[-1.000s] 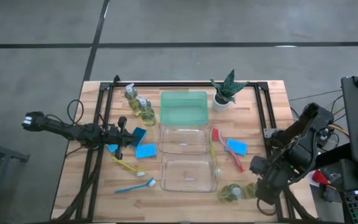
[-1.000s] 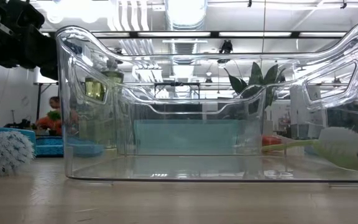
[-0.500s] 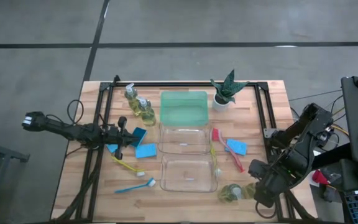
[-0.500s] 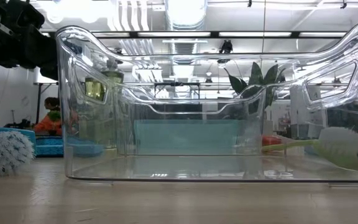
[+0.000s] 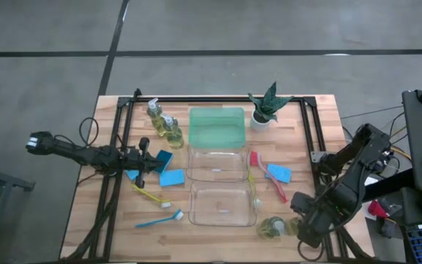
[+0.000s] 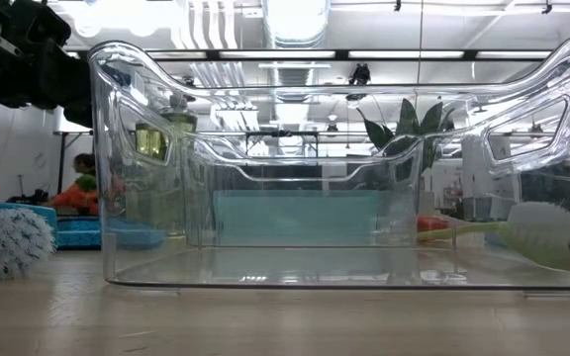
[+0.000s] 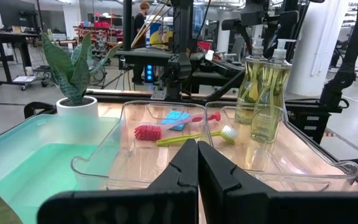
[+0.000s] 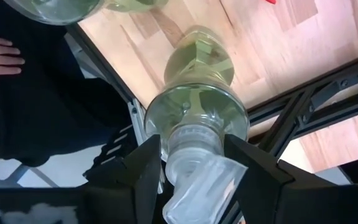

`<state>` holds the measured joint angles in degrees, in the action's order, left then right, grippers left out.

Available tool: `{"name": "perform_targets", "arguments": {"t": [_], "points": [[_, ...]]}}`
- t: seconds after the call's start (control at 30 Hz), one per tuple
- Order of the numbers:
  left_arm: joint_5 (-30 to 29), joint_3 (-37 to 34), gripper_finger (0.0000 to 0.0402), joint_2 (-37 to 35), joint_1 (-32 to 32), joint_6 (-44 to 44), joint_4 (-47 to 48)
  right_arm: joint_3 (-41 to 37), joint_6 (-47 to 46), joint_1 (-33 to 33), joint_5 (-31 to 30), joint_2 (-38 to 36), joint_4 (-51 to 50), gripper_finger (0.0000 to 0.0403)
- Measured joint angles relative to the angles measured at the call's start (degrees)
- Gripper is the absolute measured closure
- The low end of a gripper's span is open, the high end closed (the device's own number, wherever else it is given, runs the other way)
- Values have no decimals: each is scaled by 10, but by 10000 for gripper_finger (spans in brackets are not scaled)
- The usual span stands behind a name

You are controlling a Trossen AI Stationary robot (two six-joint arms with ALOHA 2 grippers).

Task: Pick & Place Kitchen Sink Supplies
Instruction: Put the transparent soap dispenser into the blue bin

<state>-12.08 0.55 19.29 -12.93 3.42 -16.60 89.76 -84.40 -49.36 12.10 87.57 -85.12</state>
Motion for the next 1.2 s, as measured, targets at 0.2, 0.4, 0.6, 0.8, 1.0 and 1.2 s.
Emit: {"name": "perform_targets", "arguments": {"t": [0.2, 0.4, 0.6, 0.8, 1.0, 1.2], "points": [[0, 0, 401, 0, 0, 0, 0, 0, 5, -3, 3, 0, 0, 262], [0, 0, 401, 0, 0, 0, 0, 0, 9, -5, 11, -1, -5, 294], [0, 0, 401, 0, 0, 0, 0, 0, 23, -5, 12, -2, -18, 288], [0, 0, 401, 0, 0, 0, 0, -2, 24, -5, 8, -13, -45, 293], [0, 0, 401, 0, 0, 0, 0, -1, 21, -3, 8, -31, -49, 293], [0, 0, 401, 0, 0, 0, 0, -1, 30, 20, -4, -60, -49, 293]]}}
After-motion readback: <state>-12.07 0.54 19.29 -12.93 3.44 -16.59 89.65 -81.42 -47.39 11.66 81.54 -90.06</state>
